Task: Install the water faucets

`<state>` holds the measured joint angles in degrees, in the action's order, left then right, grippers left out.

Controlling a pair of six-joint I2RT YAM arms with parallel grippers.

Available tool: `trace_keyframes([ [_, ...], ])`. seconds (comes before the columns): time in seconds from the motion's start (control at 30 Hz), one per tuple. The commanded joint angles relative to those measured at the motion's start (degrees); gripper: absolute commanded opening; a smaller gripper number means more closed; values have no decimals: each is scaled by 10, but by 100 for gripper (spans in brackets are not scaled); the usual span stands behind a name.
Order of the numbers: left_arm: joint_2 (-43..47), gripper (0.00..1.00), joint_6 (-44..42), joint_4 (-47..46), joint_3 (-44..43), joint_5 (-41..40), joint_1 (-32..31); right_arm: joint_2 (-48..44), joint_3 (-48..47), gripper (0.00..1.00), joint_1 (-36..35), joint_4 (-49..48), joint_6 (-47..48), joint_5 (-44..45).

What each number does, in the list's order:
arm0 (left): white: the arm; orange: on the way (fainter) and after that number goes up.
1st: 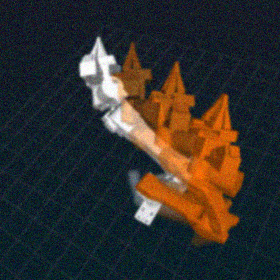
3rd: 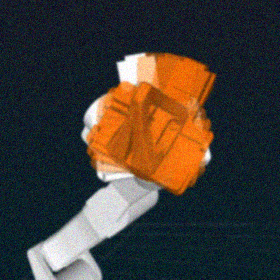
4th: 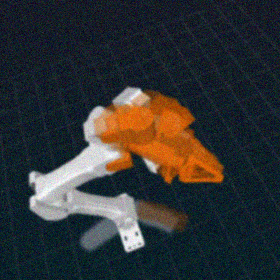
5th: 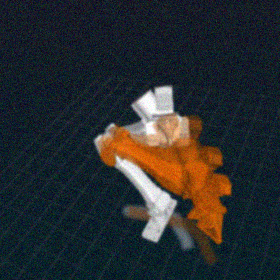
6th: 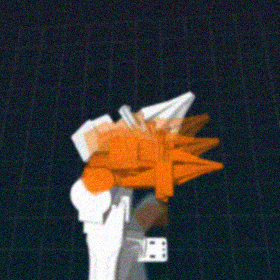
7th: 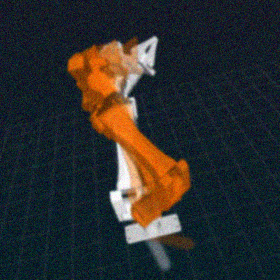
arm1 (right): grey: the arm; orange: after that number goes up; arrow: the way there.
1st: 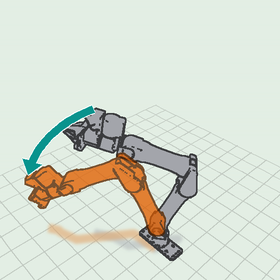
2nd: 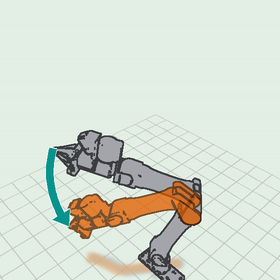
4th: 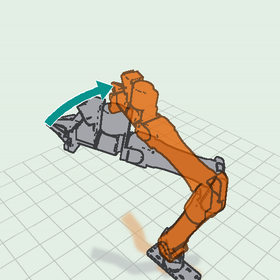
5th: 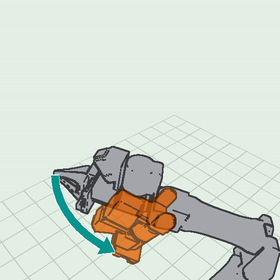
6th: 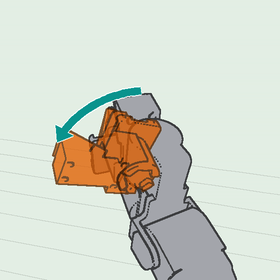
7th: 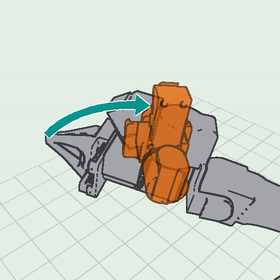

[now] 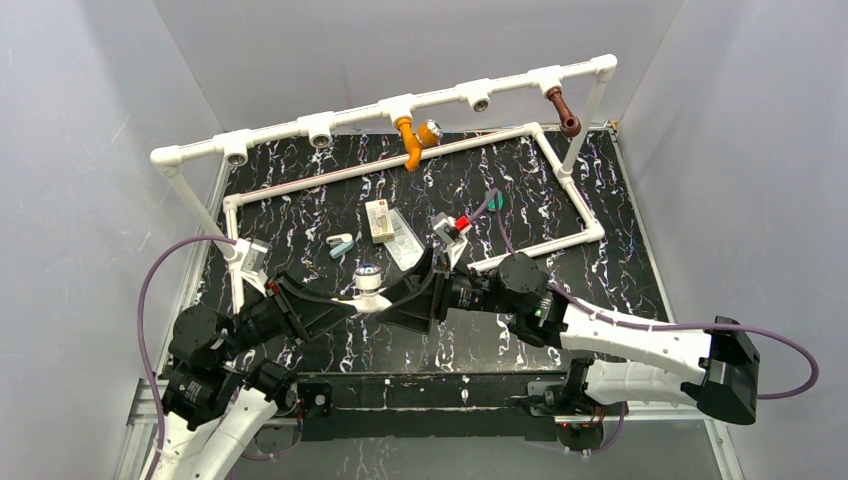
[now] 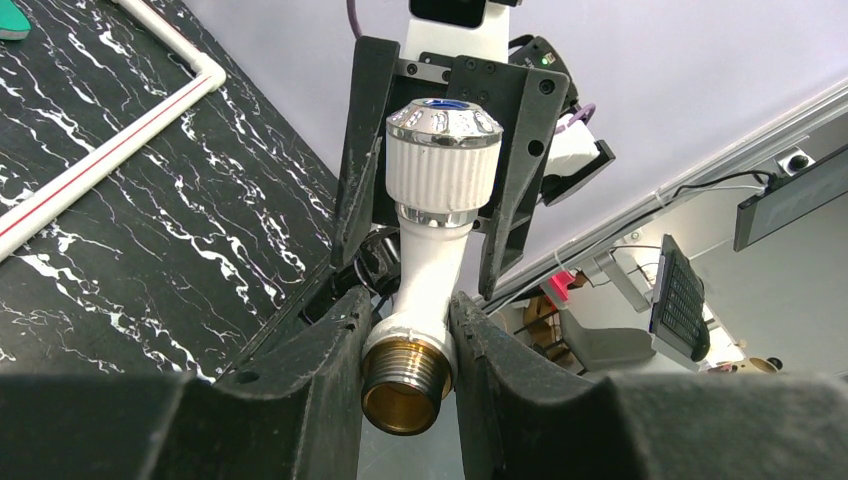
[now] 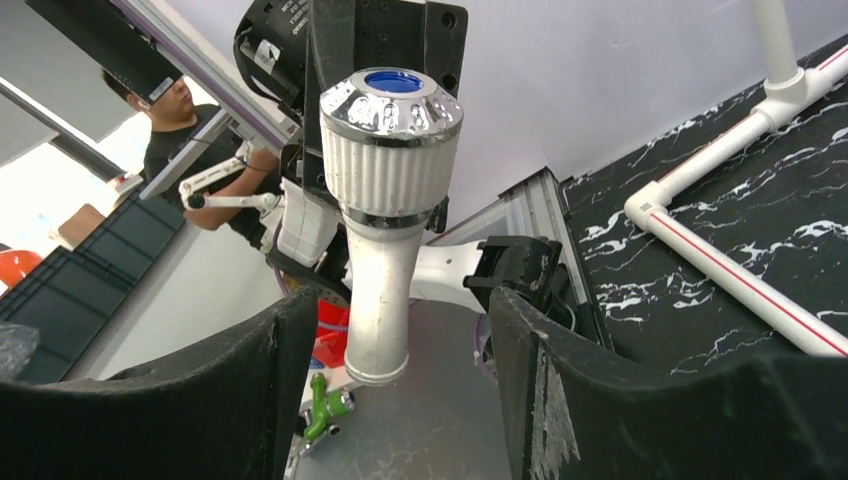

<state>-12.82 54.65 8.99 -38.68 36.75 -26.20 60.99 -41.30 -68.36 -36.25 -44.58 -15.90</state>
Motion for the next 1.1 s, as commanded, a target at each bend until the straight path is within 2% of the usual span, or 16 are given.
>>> trace_keyframes([
  [0.0, -6, 0, 0, -12, 8, 10, 1, -7, -47, 69, 9, 61, 9, -53],
  [0.37, -14, 0, -5, -5, 11, 3, 1, 13, -68, 59, 11, 67, 2, -101],
  [1.07, -15, 0, 13, -19, 21, 10, 1, 9, -51, 50, 11, 24, 2, -41],
])
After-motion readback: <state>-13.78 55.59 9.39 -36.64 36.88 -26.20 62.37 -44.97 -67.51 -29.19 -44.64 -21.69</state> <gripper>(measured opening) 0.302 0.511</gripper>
